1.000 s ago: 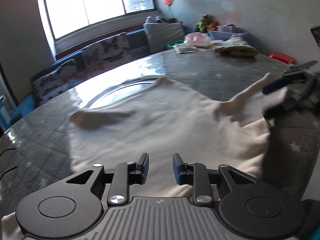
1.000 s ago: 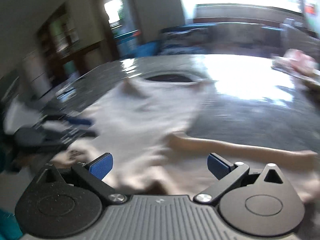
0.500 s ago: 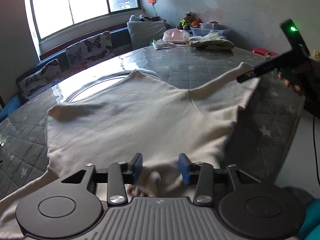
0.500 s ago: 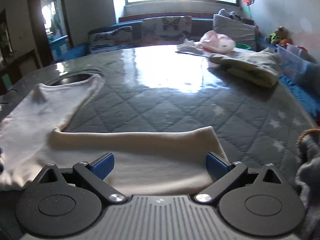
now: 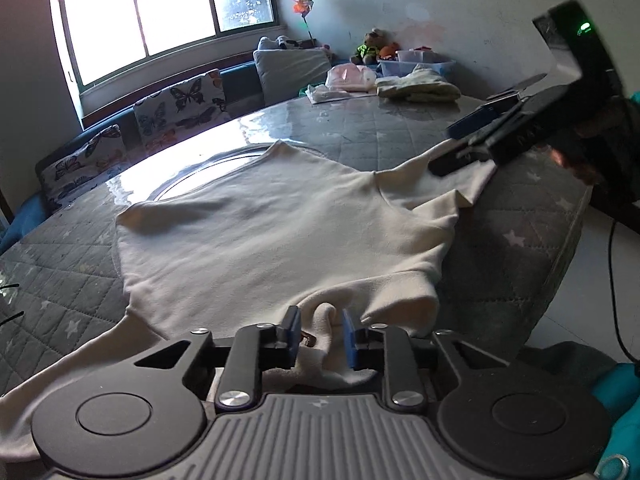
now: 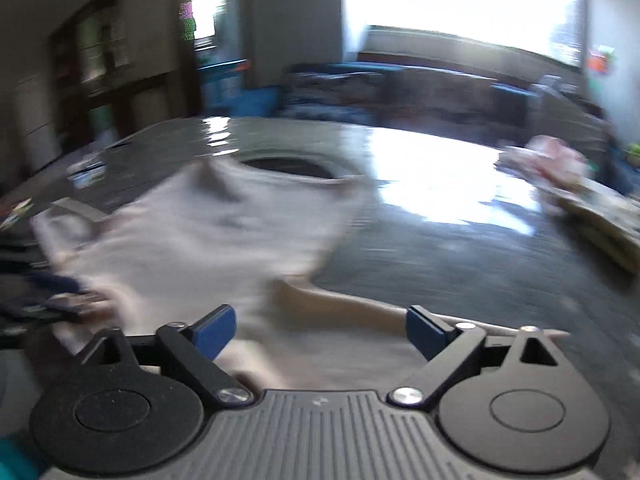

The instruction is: Fold clothes

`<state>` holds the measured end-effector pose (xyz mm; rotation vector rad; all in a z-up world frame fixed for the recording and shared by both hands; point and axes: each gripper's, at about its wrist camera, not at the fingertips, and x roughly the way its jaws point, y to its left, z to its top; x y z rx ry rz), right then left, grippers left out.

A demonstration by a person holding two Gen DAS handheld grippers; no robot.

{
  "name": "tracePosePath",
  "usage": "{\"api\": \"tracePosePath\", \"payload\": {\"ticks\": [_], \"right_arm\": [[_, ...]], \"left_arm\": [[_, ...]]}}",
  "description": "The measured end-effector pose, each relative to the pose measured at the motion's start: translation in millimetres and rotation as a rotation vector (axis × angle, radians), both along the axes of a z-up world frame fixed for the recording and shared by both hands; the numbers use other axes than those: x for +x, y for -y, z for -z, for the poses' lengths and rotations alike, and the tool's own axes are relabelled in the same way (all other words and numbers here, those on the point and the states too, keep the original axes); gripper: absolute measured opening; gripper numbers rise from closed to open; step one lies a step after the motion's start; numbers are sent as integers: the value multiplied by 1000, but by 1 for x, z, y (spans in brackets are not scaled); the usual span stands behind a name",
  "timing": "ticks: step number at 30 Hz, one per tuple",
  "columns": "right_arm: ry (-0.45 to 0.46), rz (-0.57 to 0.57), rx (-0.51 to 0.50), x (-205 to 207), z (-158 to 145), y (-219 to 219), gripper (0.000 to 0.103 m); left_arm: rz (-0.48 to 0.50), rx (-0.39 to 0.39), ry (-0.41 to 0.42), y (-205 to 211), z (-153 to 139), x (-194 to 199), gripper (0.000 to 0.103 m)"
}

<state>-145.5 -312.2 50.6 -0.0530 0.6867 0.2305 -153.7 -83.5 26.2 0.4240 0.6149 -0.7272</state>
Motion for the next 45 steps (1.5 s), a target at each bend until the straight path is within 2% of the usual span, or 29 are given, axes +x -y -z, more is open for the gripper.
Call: {"api": "tracePosePath", "payload": {"ticks": [2,5,6,7,14,15,17,21,24,26,27,29,31,34,39,45], "right_arm": [[-4,-86,-8,-2,-1,-23,81],[-23,-200,-12,-5,-4,-52,74],[-30,-231,-17,-7,-4,-61,71],[-35,-258,-26,-9,-3,-69,64],[-42,-374,-38,-17,1,-102,63],[-42,-380,-36,-18,2,-106,63],[-34,-383,-64,-18,7,-114,55],[-43,-375,-109,-16,14,-124,55],[-24,-401,-145,-22,14,-128,49],[-23,-410,-171,-25,15,-130,37],[-27,-410,-181,-26,16,-131,36],[-26,-402,-200,-28,18,-131,27],[-22,-401,-214,-30,19,-131,25],[-18,-403,-205,-30,17,-130,15],[-4,-394,-196,-30,14,-128,9],[5,-366,-193,-33,10,-121,8]], "left_arm": [[-1,2,-6,2,3,3,22],[0,3,-6,6,7,5,8],[-3,0,-6,5,7,5,6],[-4,-12,-6,4,5,5,5],[16,-62,-5,-8,-8,-6,2],[15,-55,-9,-8,-7,-6,2],[3,-37,-6,-8,-4,-5,2],[9,-38,8,-7,-7,-2,6],[27,-16,26,-2,-5,-1,9],[30,4,17,1,1,3,9],[30,11,11,2,4,4,9],[31,13,2,1,7,5,10],[33,15,8,1,9,5,12],[35,17,8,0,9,6,12],[28,20,21,2,10,6,5],[23,-58,17,-6,-4,5,4]]}}
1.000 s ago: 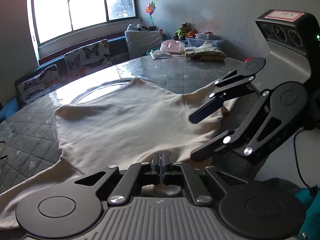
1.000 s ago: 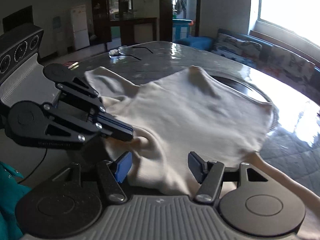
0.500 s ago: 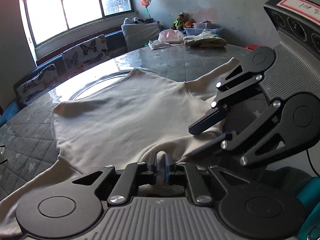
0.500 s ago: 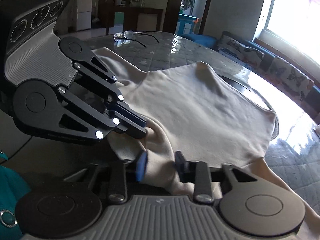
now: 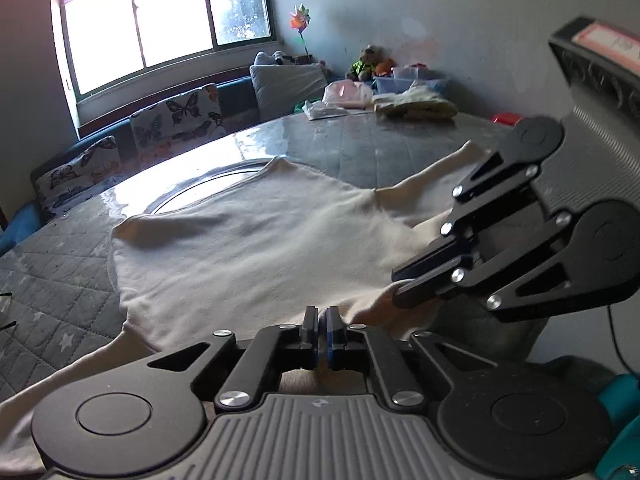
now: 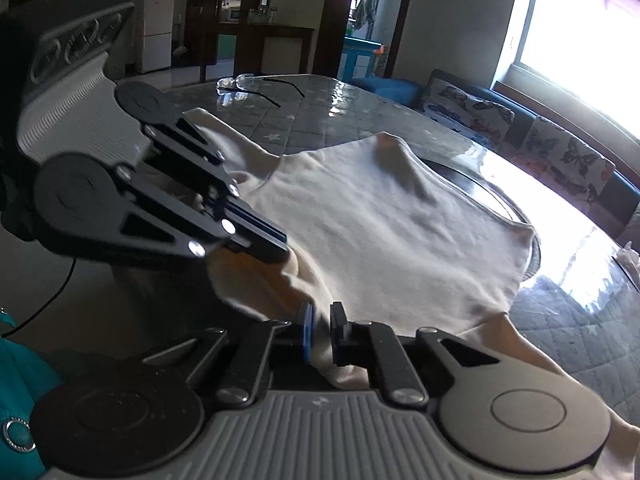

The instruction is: Fold clothes

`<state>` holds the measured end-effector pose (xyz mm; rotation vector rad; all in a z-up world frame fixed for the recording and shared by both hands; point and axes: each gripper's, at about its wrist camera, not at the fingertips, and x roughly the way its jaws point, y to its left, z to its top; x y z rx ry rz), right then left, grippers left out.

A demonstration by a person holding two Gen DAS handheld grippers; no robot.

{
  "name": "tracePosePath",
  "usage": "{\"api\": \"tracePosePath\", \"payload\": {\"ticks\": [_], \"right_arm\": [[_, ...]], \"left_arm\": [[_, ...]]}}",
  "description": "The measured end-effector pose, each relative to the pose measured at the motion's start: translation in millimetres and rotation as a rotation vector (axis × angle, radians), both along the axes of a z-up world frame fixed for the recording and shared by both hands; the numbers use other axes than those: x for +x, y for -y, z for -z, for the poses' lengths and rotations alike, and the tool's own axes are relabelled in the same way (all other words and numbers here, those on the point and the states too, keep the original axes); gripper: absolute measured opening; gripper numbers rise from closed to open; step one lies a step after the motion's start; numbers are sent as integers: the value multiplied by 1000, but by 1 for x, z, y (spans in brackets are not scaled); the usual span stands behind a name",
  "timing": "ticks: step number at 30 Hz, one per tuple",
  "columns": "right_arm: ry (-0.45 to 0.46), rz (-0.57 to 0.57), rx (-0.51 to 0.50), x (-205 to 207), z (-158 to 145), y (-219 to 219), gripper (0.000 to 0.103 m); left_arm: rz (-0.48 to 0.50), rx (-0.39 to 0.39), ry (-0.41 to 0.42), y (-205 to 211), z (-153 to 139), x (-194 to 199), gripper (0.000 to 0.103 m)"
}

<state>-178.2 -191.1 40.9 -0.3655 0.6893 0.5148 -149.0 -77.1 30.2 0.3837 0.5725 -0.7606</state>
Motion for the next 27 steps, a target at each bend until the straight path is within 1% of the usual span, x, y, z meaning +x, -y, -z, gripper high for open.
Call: {"api": "tracePosePath", "payload": {"ticks": [3,4,5,9,12,14,16,20,22,24,26,27], "right_arm": [[0,-10,-1,-1,0,-1,9],[4,-21,-7,-2,1,-4,12],[13,-30,-5,-4,1,-5,17],[24,-50,34,-1,-4,-9,18],[2,-21,99,15,-5,-7,18],[-39,13,144,27,-2,-4,18],[-94,24,181,35,2,-2,18],[-122,-11,141,31,11,-4,18],[-119,-27,120,26,12,-5,19],[-111,-31,131,23,8,-2,24],[-99,-9,148,24,5,2,32],[-93,5,159,25,2,5,34]], "left_arm": [[13,4,-7,0,0,-4,4],[17,6,-13,-1,1,-4,4],[21,10,-17,-2,3,-5,4],[42,28,-43,-3,9,-8,3],[61,32,-46,-4,10,-10,3],[66,35,-44,-5,10,-11,3],[63,34,-40,-8,8,-10,3],[43,32,-17,-16,-1,-2,6],[20,32,-2,-19,-7,6,7],[-11,32,3,-19,-10,17,9],[-44,34,8,-19,-12,29,13],[-65,40,7,-18,-12,38,14]]}}
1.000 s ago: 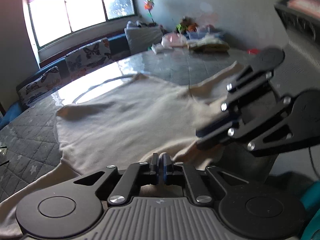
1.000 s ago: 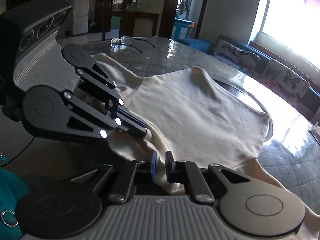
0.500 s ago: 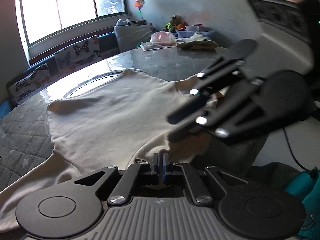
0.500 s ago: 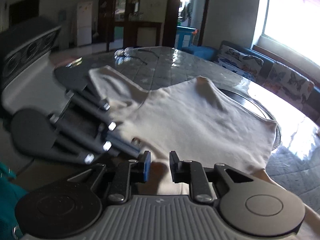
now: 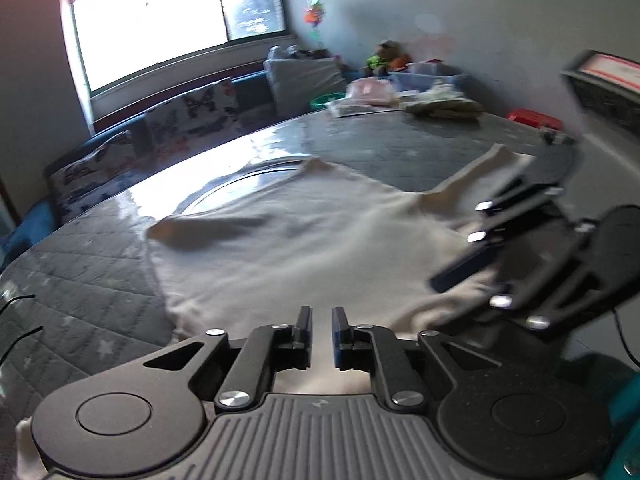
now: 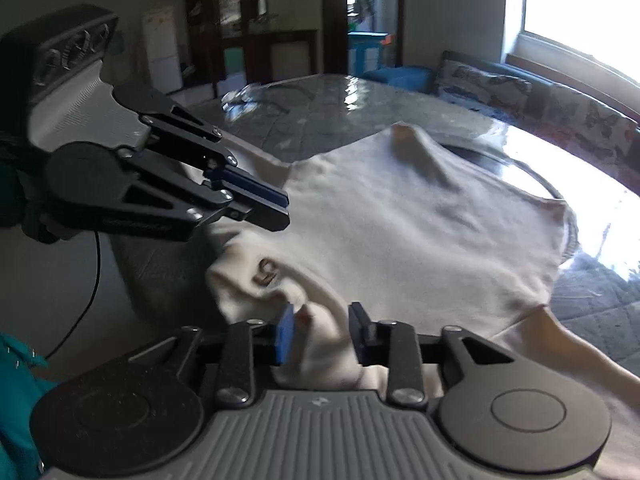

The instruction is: Fold clothes

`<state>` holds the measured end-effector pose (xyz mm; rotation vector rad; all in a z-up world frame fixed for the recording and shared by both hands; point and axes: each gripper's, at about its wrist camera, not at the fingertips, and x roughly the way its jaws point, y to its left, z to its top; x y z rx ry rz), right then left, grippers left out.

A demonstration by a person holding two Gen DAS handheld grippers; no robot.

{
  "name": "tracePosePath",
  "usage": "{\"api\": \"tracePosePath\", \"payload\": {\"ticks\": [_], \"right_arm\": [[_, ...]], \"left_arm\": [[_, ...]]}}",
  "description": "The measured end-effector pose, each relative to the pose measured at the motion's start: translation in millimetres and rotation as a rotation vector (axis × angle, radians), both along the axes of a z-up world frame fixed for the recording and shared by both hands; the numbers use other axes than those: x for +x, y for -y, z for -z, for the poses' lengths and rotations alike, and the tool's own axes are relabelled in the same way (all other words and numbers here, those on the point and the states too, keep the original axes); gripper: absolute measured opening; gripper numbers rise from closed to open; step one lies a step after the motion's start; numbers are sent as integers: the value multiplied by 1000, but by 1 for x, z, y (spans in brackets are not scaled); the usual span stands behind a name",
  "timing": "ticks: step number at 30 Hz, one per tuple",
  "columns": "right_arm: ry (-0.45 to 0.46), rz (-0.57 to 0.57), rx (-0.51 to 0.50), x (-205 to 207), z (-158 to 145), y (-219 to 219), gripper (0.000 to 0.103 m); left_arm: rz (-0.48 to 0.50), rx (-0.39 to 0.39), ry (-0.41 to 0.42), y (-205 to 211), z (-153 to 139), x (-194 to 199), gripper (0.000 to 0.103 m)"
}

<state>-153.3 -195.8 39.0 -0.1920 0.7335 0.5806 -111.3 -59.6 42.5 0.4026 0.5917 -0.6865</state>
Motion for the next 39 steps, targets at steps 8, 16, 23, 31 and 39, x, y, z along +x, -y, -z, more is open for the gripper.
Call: {"api": "tracePosePath", "payload": {"ticks": [8,16,23,31,39], "right_arm": [[11,126,40,18,-7,29,58],[-17,149,74,26,3,41,67],[-44,96,75,25,13,37,71],[-59,84,104,26,18,42,76],[-60,79,124,26,19,41,79]], "left_arm": [[-140,-2,-43,10,1,68,14],[-214,-24,-55,41,3,142,14],[-229,-21,-109,58,21,195,14],[-263,-30,-103,60,31,225,24],[-313,-37,-72,51,29,229,31]]}}
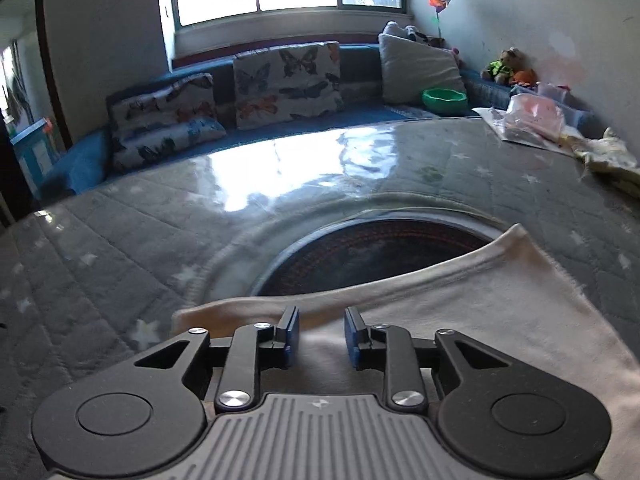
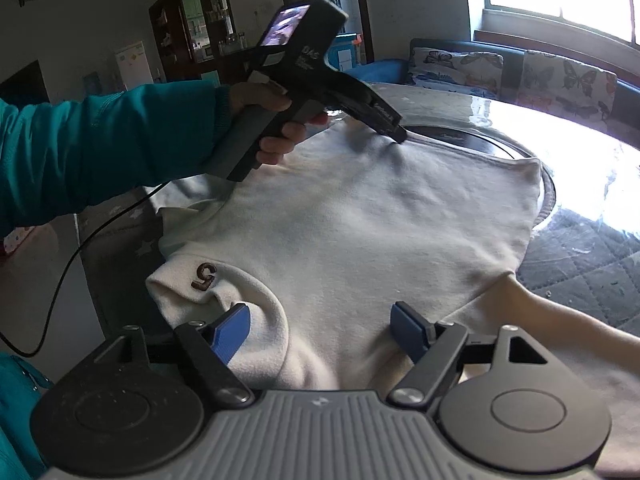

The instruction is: Fold clothes

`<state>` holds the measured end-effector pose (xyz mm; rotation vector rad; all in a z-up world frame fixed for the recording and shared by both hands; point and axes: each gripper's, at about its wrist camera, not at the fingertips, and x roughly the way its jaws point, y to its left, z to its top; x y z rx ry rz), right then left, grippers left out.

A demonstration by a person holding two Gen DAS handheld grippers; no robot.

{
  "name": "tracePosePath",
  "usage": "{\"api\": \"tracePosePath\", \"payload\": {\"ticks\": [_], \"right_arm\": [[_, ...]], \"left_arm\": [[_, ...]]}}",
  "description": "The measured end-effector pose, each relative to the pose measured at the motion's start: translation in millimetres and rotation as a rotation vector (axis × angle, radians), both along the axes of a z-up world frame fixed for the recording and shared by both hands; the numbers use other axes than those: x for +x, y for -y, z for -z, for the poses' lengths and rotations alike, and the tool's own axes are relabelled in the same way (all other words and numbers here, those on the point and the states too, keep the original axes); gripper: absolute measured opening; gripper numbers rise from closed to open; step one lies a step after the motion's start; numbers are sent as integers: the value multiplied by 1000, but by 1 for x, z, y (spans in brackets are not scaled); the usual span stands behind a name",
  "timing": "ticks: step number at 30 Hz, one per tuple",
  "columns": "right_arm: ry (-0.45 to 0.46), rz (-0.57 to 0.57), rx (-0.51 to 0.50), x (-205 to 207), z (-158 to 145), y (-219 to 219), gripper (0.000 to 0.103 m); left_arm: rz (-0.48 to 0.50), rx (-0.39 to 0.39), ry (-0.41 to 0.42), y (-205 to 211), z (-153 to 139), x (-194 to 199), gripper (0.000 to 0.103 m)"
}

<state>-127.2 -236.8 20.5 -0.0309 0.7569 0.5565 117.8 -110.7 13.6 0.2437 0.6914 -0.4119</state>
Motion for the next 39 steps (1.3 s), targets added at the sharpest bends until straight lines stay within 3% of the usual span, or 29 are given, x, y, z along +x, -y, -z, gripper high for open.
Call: {"api": "tracePosePath", "payload": {"ticks": [4,6,15,23,25,31,36,39], "right_arm": [[2,23,35,0,-4,6,79],[20,46,41,-2,-9,10,79],[-19,205,55,-6,-9,45,79],[-41,348,87,-20,-8,78,80],[-14,389,68,-21,-11,83,80],[13,440,-112,-22,-1,82,80],[31,544,-145,-34,-5,102,80],[-7,617,-148,-33,0,122,80]], "left_arm": [[-37,-15,-10,-12,-6,-2,31],[-29,-21,7,-16,-12,-14,37],[78,1,41,-27,-25,-106,48],[59,12,25,-40,-19,-167,55],[66,-14,12,-41,-18,-178,57],[123,-19,33,-30,-15,-210,59],[213,-51,29,-6,-18,-223,59],[293,-80,21,16,-20,-229,59]]}}
